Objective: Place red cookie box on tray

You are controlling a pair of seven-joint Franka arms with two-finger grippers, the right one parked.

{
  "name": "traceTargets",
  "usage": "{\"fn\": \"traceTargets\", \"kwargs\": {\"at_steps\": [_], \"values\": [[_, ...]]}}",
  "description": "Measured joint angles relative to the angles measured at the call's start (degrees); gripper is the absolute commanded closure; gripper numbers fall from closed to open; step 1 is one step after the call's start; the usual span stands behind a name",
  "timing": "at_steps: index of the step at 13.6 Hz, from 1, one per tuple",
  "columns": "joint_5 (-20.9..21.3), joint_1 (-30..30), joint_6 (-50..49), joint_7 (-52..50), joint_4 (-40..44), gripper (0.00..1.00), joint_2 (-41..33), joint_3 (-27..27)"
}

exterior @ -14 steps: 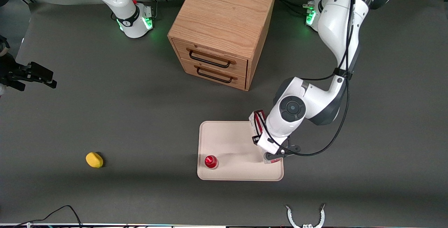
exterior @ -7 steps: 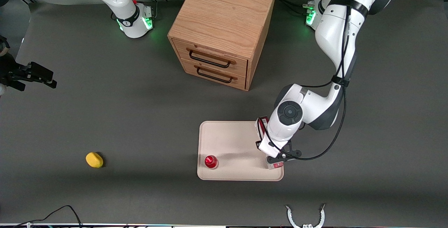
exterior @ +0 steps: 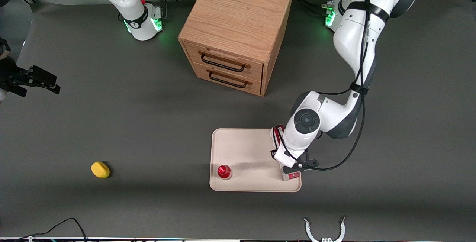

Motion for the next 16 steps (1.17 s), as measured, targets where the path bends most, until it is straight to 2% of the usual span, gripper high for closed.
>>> {"fn": "traceTargets", "kwargs": {"at_steps": [4,10,16], "values": [[0.0,0.0,-0.9,0.0,0.4,0.00,-0.2,0.0],[-0.1,0.6,-17.6,0.6,5.6,0.00,-5.9,0.0],[-1.9,5.8,-34.0,16.6,6.1,0.00,-17.5,0.1]]}}
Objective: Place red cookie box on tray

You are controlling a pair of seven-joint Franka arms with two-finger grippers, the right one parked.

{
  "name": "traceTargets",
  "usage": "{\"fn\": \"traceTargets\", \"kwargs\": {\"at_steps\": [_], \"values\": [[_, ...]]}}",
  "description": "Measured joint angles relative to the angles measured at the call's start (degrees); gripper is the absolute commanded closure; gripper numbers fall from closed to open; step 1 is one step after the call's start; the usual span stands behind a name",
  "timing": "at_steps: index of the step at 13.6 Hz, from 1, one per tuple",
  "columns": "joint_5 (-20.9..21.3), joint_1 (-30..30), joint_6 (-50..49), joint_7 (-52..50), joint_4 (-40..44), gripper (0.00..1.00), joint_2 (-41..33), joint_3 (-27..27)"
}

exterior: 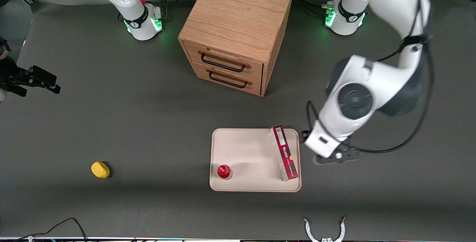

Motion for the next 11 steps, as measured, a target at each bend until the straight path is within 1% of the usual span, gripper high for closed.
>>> {"fn": "traceTargets", "kwargs": {"at_steps": [8,9,11], "values": [[-0.6,9.9,-20.0,21.1,-0.3,0.00,-14.6,0.3],[-1.1,11.7,-21.4,24.1,-0.7,0.00,-16.3,0.4],[-3.8,16.3,-22.2,31.4,-2.8,0.00,-19.8,0.8]]}}
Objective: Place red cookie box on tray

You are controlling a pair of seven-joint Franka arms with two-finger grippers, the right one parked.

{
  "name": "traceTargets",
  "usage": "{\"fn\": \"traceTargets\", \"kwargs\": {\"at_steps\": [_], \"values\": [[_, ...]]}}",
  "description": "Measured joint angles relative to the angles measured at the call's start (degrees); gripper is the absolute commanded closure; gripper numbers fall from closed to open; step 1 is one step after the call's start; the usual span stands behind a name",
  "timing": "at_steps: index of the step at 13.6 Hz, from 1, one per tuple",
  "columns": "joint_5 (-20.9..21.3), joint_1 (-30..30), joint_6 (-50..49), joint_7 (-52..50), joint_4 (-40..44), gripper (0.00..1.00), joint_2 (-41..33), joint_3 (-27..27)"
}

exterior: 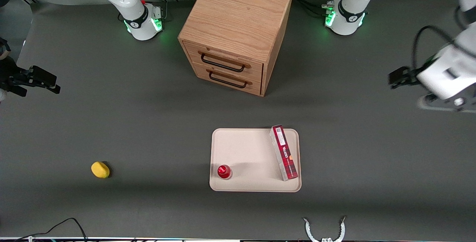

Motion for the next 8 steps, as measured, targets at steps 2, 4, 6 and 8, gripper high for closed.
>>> {"fn": "traceTargets", "kwargs": {"at_steps": [2,4,6,8], "values": [[-1.3,1.1,0.0,4.9,-2.7,0.00,-2.6,3.2],[-1.8,-3.5,0.1,7.9,-4.1,0.00,-3.7,10.2],[-2.1,-8.9,0.4,9.4,-4.2,0.00,-3.6,17.1],[-2.1,-10.6,0.9,9.7,-4.1,0.00,-3.7,19.4]]}}
